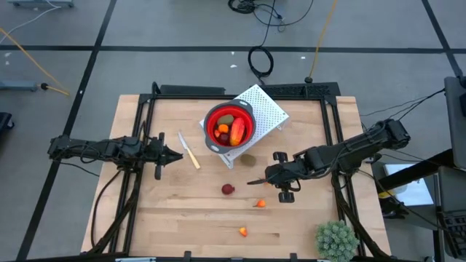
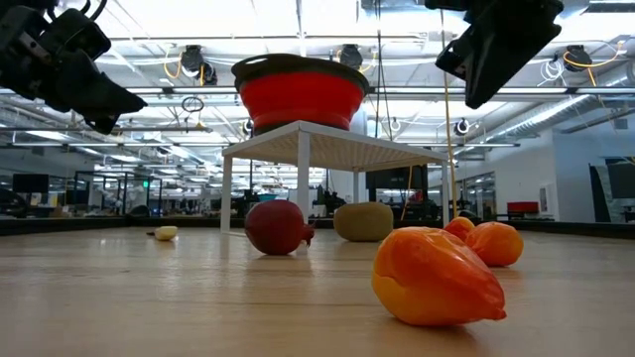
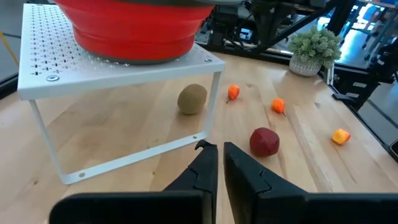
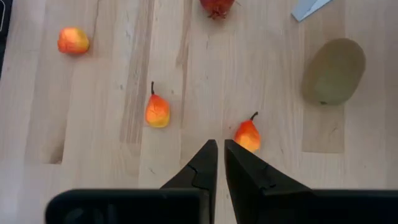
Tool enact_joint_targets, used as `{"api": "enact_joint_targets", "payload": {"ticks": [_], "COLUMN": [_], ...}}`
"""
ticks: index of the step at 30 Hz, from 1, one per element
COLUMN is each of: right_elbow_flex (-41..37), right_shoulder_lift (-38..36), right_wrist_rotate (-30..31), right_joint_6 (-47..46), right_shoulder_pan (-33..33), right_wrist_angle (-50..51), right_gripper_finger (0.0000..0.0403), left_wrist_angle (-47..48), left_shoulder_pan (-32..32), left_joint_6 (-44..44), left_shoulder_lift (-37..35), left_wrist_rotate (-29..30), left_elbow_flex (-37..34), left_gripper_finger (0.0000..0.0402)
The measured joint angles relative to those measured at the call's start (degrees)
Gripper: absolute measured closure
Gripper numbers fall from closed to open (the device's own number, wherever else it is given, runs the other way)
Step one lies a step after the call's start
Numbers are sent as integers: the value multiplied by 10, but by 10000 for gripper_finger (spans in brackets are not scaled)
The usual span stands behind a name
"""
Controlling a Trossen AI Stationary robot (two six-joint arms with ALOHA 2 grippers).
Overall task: Pick & Place Fruit
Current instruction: Put the peach into the red strainer bowl on the shelf
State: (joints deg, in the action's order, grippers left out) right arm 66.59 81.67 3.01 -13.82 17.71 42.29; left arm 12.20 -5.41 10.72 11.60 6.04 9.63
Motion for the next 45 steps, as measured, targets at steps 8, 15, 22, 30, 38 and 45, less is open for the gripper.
{"api": "enact_joint_targets", "payload": {"ticks": [8, 15, 22, 30, 38, 45], "right_elbow_flex": [0, 0, 0, 0, 0, -1], "right_shoulder_lift": [0, 0, 0, 0, 1, 49], "right_wrist_rotate": [-1, -1, -2, -3, -18, -23], "right_joint_6": [12, 53, 52, 59, 49, 8], "right_shoulder_pan": [-2, -9, -8, -8, -8, -7], "right_wrist_angle": [19, 19, 5, -30, -45, -59], "right_gripper_finger": [327, 261, 223, 228, 225, 213], "left_wrist_angle": [0, 0, 0, 0, 0, 0], "left_shoulder_pan": [0, 0, 0, 0, 0, 0], "left_joint_6": [-1, -1, -1, 0, 0, 0], "left_shoulder_lift": [0, 0, 0, 0, 0, 0], "left_wrist_rotate": [0, 0, 0, 0, 0, 0], "left_elbow_flex": [0, 0, 0, 0, 0, 0], "left_gripper_finger": [376, 376, 376, 376, 376, 376]}}
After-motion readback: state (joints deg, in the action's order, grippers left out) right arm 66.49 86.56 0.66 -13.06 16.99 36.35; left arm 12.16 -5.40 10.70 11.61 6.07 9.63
